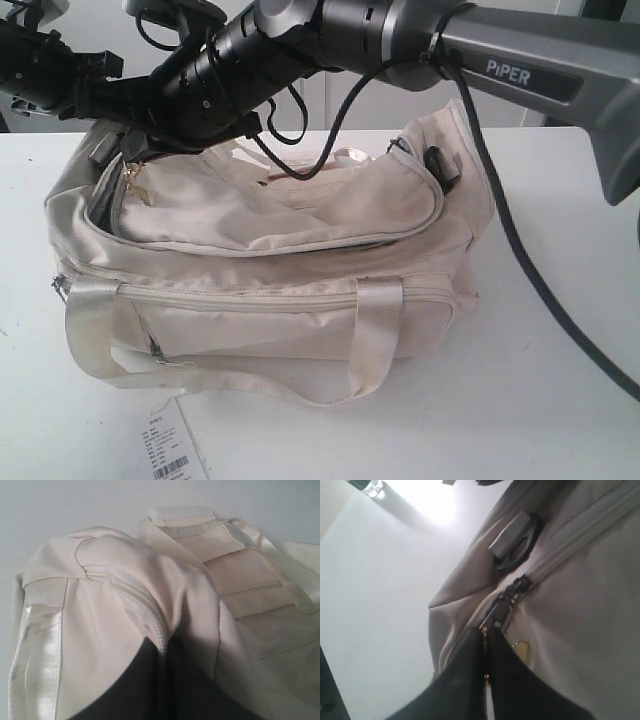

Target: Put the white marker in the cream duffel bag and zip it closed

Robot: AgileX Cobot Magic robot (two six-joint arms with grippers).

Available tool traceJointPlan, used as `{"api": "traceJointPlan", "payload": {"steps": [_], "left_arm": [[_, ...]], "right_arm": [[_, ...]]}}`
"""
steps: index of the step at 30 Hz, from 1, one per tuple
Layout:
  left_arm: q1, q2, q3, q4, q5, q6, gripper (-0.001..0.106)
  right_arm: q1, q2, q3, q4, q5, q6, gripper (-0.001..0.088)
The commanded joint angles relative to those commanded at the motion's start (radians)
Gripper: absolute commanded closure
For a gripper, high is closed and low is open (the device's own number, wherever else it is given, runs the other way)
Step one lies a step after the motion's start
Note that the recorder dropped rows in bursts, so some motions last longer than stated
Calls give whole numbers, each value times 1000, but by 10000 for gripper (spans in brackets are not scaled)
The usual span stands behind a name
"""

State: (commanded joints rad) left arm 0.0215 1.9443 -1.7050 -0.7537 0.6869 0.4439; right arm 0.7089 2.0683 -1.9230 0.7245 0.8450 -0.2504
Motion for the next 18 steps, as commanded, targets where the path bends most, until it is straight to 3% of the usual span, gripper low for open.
{"api": "traceJointPlan", "payload": {"steps": [7,18], "left_arm": [[36,-2,0,-15,-5,-47,1047],[36,-2,0,-15,-1,-54,1047]], "right_arm": [[0,16,0,4,22,-76,868],[0,16,0,2,75,-115,868]]}}
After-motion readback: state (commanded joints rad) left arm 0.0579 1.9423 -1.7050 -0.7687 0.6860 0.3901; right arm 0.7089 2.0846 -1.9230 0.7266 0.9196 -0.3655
